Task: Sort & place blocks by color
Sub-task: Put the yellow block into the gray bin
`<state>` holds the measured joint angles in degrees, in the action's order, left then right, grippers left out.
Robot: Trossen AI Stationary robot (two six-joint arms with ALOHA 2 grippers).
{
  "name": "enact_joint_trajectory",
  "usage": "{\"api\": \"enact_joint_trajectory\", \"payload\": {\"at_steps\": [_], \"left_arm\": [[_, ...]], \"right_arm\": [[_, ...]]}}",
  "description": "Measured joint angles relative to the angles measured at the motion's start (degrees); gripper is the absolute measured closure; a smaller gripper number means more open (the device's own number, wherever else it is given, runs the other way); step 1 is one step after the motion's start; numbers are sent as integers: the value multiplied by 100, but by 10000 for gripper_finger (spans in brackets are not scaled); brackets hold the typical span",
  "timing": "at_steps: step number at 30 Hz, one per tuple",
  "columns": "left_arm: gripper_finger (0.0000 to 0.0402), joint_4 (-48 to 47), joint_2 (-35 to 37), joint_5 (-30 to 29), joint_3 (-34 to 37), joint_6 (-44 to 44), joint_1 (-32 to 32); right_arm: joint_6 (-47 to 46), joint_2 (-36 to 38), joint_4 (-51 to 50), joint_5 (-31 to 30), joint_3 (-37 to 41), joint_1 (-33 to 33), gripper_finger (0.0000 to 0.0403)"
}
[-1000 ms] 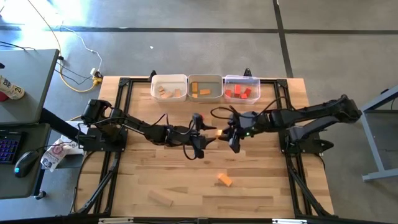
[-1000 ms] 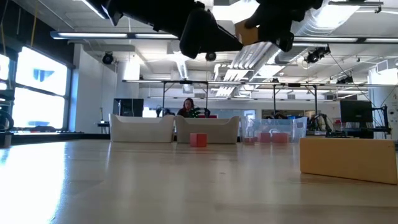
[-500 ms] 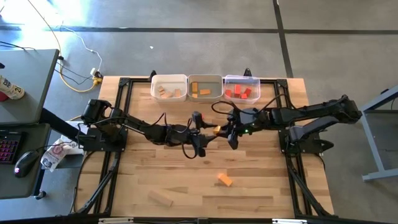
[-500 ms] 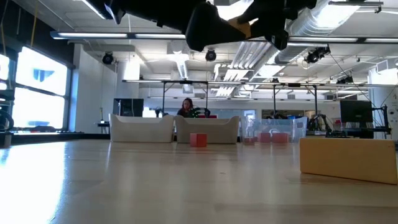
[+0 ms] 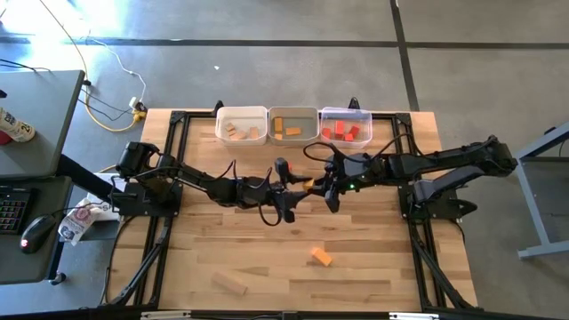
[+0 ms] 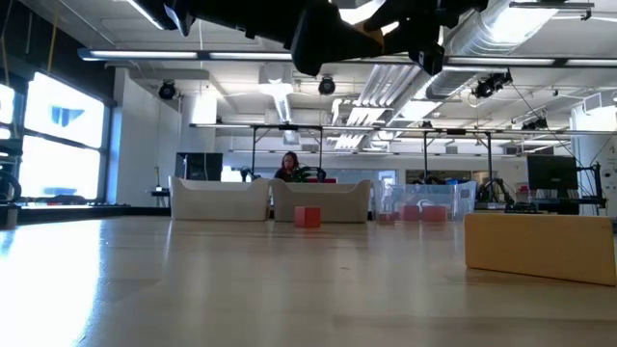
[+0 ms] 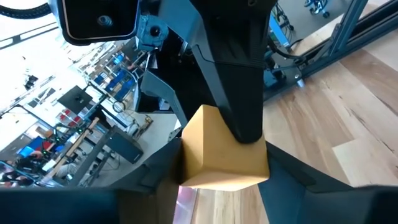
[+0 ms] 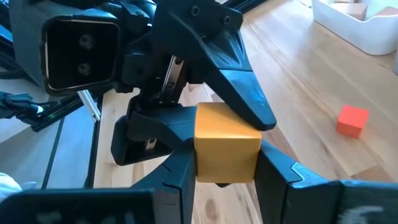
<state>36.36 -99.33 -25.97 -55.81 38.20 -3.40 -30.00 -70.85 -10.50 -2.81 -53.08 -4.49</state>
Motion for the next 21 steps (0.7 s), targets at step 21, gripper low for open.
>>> {"api": "enact_joint_trajectory", "payload": {"at_steps": [21], "left_arm": [[289, -145, 0, -131, 0, 78, 155]], "right_arm": [[71, -2, -4, -344, 2, 2, 195]]}}
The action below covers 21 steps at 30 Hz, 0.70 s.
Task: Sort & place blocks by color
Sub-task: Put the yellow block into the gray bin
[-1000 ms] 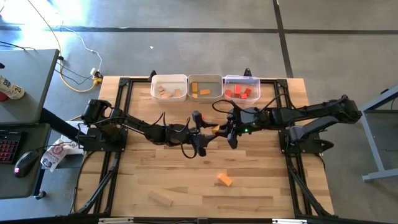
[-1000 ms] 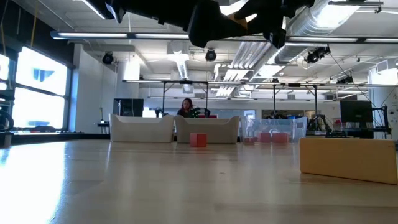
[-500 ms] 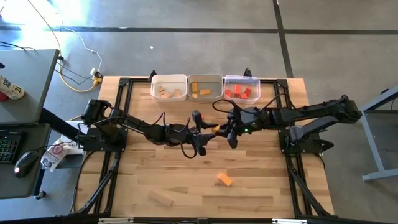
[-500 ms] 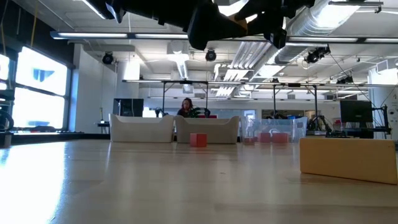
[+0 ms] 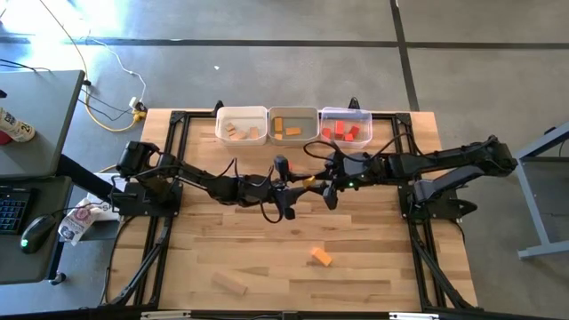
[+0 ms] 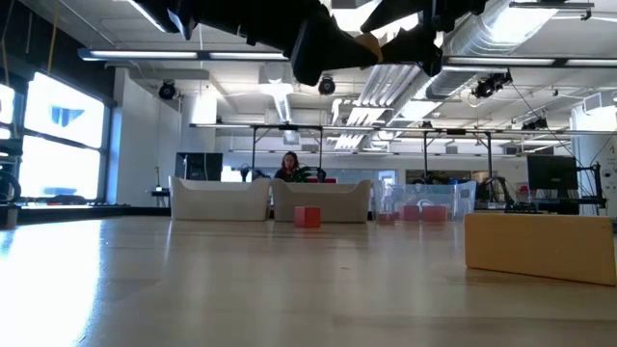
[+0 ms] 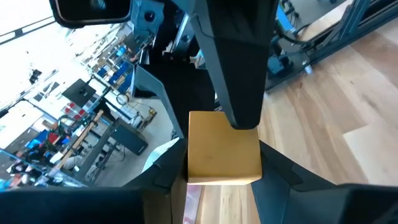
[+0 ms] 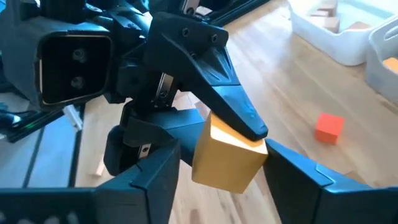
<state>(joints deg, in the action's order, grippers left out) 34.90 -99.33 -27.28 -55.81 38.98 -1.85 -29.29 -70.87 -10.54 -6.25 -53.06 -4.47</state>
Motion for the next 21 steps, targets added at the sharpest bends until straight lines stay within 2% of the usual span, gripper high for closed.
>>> {"api": "enact_joint_trajectory", "payload": {"at_steps": [5, 11, 21], "left_arm": [[291, -32, 0, -24, 0, 2, 67], [291, -239, 0, -573, 0, 262, 202], [291, -1213, 0, -706, 0, -176, 1140]], "right_arm": [[128, 0, -3, -41, 0, 4, 180], [182, 0, -114, -425, 0, 47, 179], [577, 0, -299, -508, -4, 463, 179]]}}
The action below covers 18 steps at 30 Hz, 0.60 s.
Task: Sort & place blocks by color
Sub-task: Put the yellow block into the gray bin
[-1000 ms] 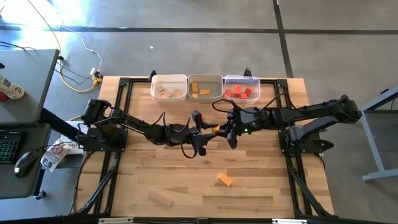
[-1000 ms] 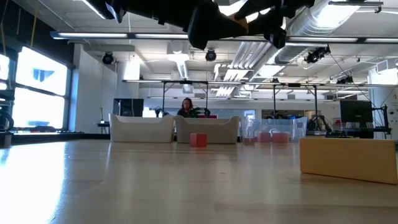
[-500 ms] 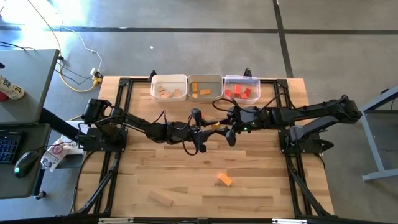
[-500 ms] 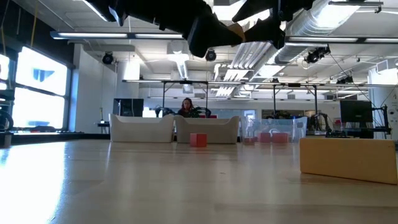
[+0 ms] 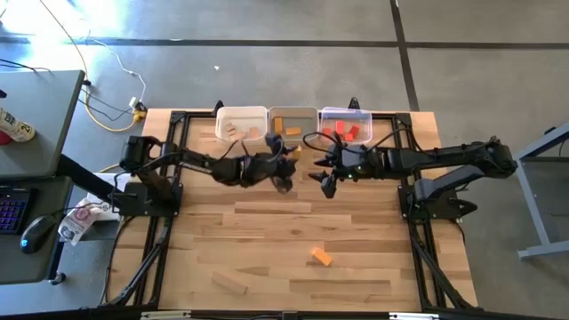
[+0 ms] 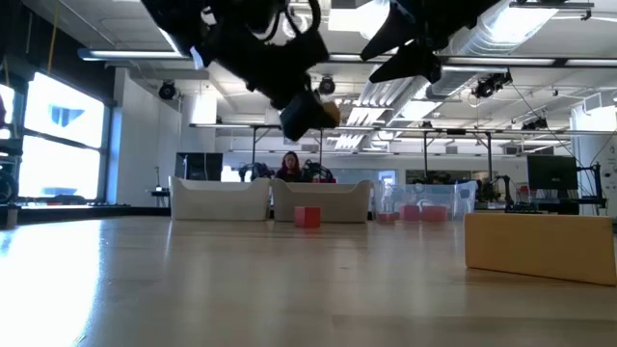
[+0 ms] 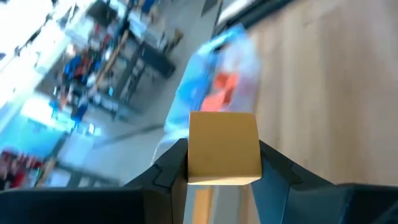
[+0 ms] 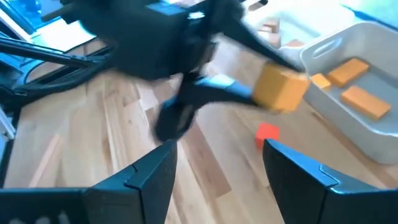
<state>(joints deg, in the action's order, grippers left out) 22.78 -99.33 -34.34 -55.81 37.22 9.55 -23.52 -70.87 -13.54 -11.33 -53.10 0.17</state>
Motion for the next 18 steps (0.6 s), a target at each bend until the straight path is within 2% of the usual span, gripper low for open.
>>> {"api": "enact_joint_trajectory", "payload": {"at_steps": [9, 14, 18], "left_arm": [[291, -599, 0, 424, 0, -807, 1021], [291, -650, 0, 695, 0, -963, 1458], [291, -681, 0, 1003, -14, -1121, 1751]], "right_arm": [[451, 0, 3, -2, 0, 297, 178], [454, 0, 0, 0, 0, 396, 178], [454, -46, -8, -235, 0, 398, 178]]}}
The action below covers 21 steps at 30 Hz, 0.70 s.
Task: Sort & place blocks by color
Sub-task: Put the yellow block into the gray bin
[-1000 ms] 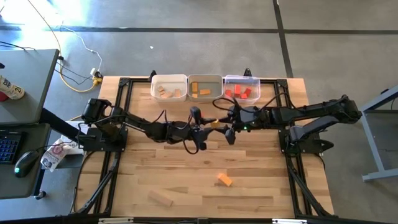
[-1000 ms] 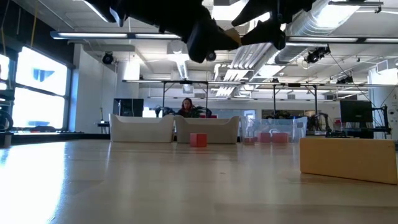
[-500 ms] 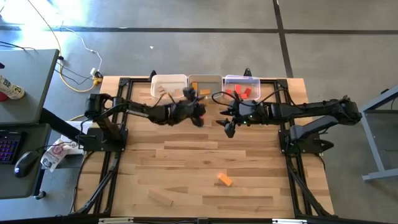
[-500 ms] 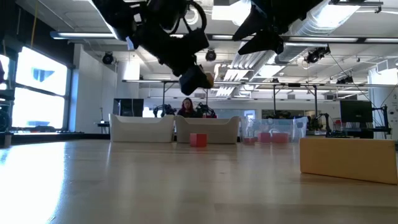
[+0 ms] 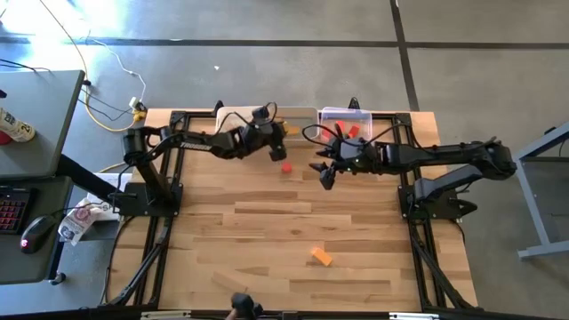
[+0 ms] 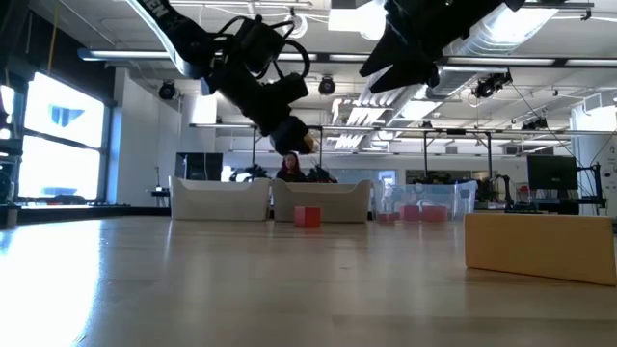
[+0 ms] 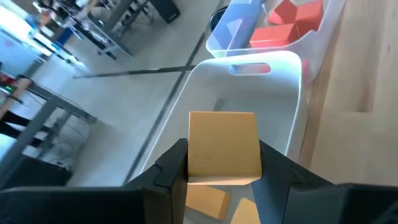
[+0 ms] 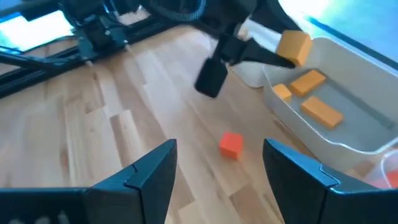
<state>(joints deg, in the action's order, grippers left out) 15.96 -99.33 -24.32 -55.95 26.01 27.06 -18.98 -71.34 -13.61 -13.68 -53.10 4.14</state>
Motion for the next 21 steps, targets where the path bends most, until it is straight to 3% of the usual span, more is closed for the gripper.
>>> {"api": "enact_joint_trajectory", "payload": {"at_steps": [5, 21], "left_arm": [[291, -373, -56, 615, -289, -99, 341], [278, -937, -81, 1552, -554, -791, 716]], "right_arm": [[-45, -203, 119, -76, -2, 0, 178], [-174, -1005, 520, 42, 0, -4, 178]]}}
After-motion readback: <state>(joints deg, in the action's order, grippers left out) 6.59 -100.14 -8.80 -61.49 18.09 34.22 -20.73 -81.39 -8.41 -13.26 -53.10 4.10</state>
